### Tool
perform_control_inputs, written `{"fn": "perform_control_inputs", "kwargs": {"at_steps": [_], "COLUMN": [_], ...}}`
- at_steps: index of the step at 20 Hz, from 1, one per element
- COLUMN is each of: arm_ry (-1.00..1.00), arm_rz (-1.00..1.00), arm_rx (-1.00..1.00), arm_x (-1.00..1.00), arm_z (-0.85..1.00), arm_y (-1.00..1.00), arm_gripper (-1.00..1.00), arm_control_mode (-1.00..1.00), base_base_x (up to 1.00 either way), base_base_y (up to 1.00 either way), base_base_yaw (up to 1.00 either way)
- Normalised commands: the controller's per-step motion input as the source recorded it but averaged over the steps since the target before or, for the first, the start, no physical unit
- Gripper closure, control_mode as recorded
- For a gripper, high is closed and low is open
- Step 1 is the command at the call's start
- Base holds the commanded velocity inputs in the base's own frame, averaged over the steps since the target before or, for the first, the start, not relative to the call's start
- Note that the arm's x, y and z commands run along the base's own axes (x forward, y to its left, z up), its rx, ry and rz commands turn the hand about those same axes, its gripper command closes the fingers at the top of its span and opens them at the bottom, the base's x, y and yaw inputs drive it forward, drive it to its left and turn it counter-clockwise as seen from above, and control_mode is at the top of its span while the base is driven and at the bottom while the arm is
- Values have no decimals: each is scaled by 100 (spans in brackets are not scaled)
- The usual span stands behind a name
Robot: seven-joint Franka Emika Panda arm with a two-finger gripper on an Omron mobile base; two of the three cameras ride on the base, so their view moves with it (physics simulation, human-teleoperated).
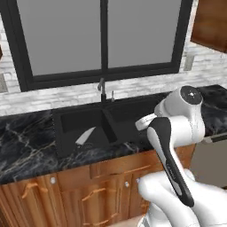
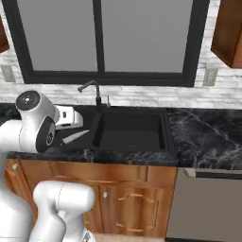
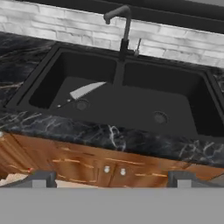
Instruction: Move the cutting board and knife to the sink. Then move spray from the cabinet to the counter.
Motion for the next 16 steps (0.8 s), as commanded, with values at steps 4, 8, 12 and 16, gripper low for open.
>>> {"fn": "perform_control_inputs", "kwargs": {"at_steps": [4,8,12,16], "arm_ry": [0,0,0,0], "arm_rz": [0,0,0,0], "arm_rx": [0,0,0,0], "arm_x": [0,0,0,0], "arm_z": [0,0,0,0], "arm_y": [0,0,0,0], "arm_gripper": [-100,-100,-100,-100], "arm_control_mode": [100,100,100,100], "base_base_x": [-99,-74,-8,0], "base_base_y": [-56,-57,-99,-71], "base_base_yaw": [-54,-60,-59,-75]}}
